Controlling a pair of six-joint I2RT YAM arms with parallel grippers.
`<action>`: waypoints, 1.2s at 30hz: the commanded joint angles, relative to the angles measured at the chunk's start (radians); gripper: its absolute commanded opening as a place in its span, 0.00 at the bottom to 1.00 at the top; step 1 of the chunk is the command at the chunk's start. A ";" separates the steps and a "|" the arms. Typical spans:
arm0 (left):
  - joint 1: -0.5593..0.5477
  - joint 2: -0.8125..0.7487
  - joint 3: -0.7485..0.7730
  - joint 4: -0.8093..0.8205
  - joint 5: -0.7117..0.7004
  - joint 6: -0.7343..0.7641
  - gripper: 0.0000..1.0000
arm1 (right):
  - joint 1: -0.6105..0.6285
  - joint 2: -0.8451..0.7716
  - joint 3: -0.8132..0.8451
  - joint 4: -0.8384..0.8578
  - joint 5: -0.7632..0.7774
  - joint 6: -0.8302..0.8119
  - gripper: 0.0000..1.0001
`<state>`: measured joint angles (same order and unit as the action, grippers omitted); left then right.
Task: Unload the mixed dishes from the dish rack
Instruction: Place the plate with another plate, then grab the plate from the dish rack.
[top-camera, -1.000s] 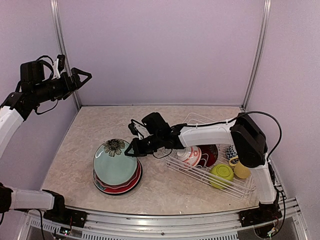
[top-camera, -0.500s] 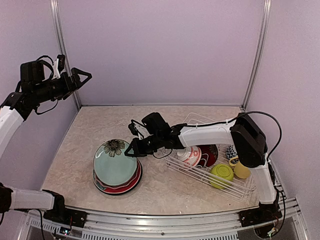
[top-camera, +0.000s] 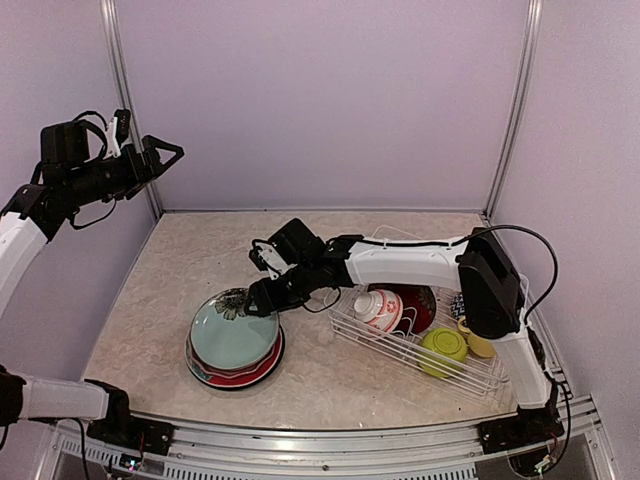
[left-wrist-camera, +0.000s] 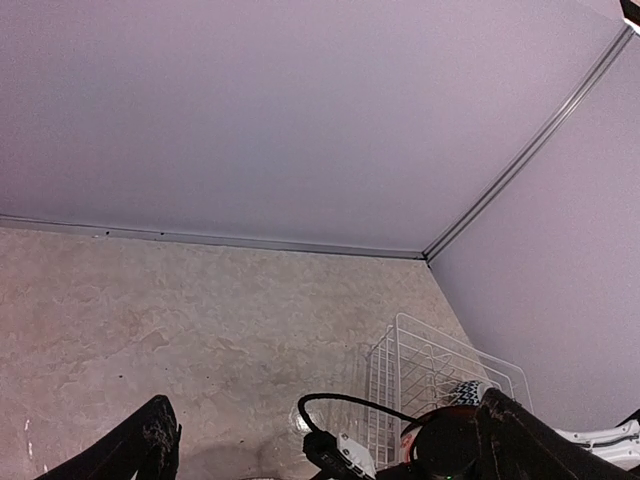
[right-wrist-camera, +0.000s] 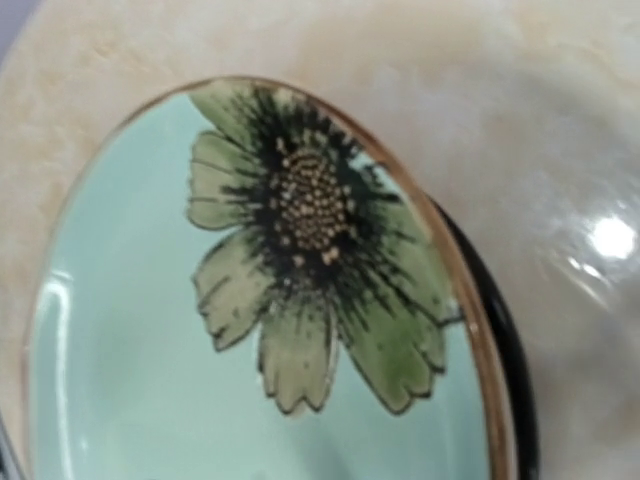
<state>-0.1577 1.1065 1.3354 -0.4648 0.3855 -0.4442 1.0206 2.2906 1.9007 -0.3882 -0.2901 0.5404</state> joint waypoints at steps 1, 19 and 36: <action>0.001 0.001 -0.008 0.008 0.010 -0.001 0.99 | 0.012 0.022 0.035 -0.081 0.047 -0.052 0.68; 0.009 0.009 -0.010 0.008 0.009 0.001 0.99 | 0.053 -0.050 0.098 -0.179 0.247 -0.123 0.78; 0.019 0.023 -0.012 0.009 0.011 -0.002 0.99 | -0.074 -0.643 -0.396 -0.271 0.686 -0.166 1.00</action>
<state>-0.1463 1.1179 1.3354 -0.4644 0.3882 -0.4450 0.9932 1.7370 1.6428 -0.5941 0.2920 0.3511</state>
